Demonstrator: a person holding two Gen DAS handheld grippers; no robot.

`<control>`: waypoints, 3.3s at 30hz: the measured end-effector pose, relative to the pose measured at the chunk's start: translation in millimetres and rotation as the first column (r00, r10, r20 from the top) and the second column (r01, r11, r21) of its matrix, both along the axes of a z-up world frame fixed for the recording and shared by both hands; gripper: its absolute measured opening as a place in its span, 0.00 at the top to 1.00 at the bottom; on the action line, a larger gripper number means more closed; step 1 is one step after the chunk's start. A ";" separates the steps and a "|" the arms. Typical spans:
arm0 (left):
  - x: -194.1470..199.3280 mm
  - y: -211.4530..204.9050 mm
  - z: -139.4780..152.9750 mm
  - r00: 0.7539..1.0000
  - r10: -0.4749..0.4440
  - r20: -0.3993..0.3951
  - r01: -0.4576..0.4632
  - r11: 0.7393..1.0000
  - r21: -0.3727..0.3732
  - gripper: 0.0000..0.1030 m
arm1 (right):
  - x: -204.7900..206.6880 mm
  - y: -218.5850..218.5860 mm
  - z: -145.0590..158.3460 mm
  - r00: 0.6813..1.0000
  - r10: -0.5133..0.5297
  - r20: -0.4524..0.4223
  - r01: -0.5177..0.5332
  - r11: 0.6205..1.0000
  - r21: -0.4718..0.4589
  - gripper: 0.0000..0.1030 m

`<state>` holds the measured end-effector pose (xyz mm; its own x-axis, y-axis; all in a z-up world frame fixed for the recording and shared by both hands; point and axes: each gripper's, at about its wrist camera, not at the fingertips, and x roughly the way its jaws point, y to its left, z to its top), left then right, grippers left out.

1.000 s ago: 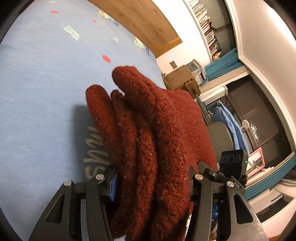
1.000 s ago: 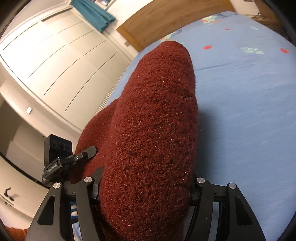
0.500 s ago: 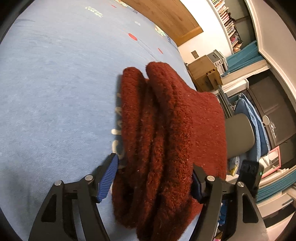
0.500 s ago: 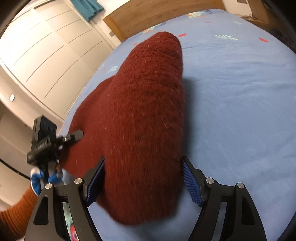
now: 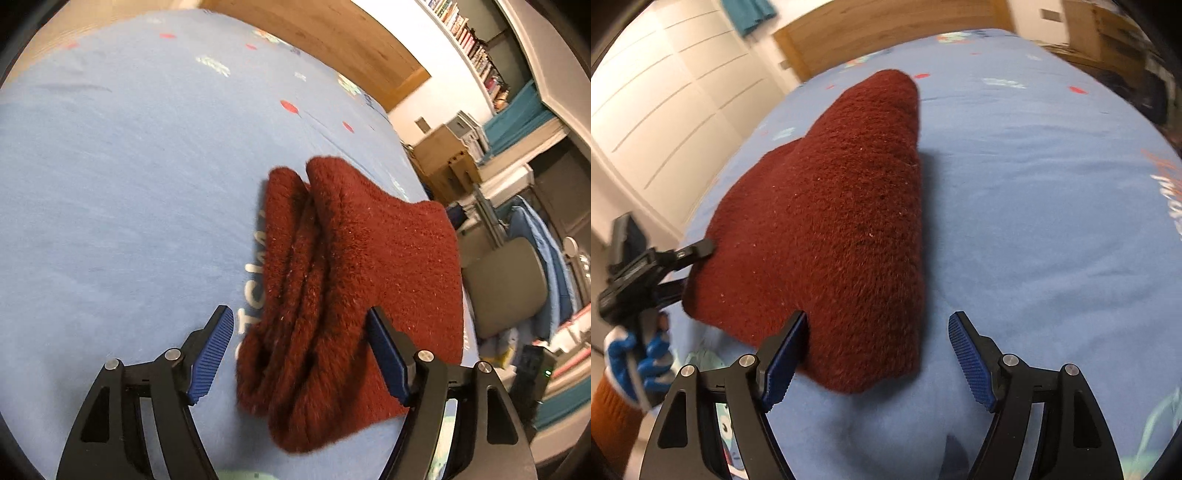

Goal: Fold small clothes

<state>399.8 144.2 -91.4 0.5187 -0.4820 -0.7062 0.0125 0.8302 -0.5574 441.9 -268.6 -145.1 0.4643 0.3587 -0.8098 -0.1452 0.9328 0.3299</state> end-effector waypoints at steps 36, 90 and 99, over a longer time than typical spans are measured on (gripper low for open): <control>-298.8 -92.5 73.6 0.944 0.045 0.327 -0.189 0.886 0.423 0.06 | -273.2 7.2 120.1 0.963 -0.130 0.237 0.178 0.965 -0.192 0.09; -325.9 -135.3 67.6 0.897 0.014 0.441 -0.263 0.821 0.508 0.04 | -319.8 -30.7 115.4 0.893 -0.237 0.382 0.334 0.918 -0.213 0.00; -322.9 -134.5 62.6 0.898 0.012 0.439 -0.262 0.818 0.512 0.04 | -321.9 -32.0 118.9 0.888 -0.241 0.393 0.343 0.915 -0.214 0.00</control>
